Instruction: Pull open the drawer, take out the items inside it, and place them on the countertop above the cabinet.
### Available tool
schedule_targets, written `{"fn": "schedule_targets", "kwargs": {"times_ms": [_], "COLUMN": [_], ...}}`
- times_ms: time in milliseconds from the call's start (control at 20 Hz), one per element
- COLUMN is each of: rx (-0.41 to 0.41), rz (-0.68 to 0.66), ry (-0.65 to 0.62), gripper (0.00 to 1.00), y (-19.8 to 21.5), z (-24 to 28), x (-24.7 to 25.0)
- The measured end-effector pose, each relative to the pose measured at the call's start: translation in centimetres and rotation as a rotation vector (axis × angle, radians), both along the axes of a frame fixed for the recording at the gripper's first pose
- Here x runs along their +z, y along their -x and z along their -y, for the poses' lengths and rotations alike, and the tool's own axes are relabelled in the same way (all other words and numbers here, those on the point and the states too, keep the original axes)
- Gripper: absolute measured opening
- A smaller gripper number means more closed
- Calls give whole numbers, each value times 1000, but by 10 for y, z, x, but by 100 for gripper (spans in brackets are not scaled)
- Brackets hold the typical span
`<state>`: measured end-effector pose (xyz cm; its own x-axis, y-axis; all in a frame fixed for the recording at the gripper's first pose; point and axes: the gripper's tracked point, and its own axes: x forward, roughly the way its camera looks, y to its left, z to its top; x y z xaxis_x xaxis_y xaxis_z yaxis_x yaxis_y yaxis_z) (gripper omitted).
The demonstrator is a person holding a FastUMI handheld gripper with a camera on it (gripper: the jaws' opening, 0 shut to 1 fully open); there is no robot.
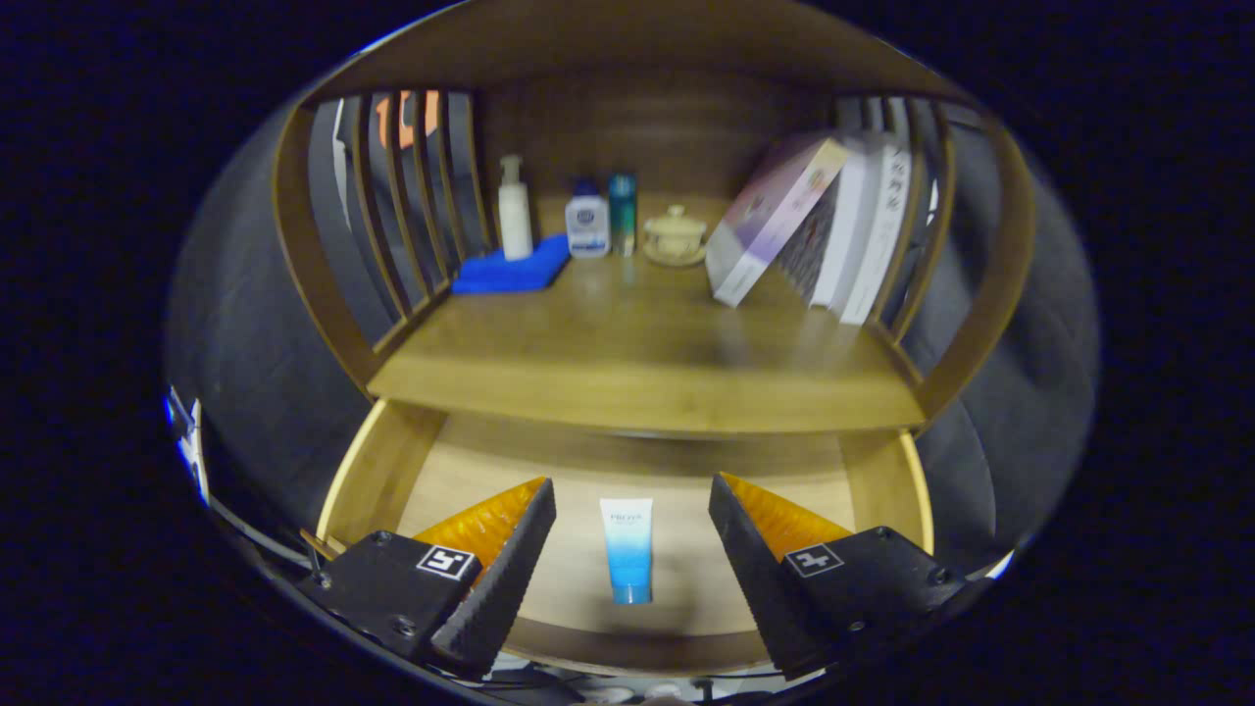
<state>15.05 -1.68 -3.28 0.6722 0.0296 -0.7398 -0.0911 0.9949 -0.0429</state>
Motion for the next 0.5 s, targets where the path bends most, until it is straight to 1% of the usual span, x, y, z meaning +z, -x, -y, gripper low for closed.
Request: {"fn": "schedule_targets", "kwargs": {"times_ms": [50,150,300,350,500], "rx": [8,-2,7,0,-26], "rz": [-66,-168,-262,-295,-393], "ry": [10,19,57,65,26], "gripper": [100,99,98,98,98], "y": [0,0,4,7,12], "z": [-1,-3,0,1,-1], "x": [-19,-47,-72,-80,-98]}}
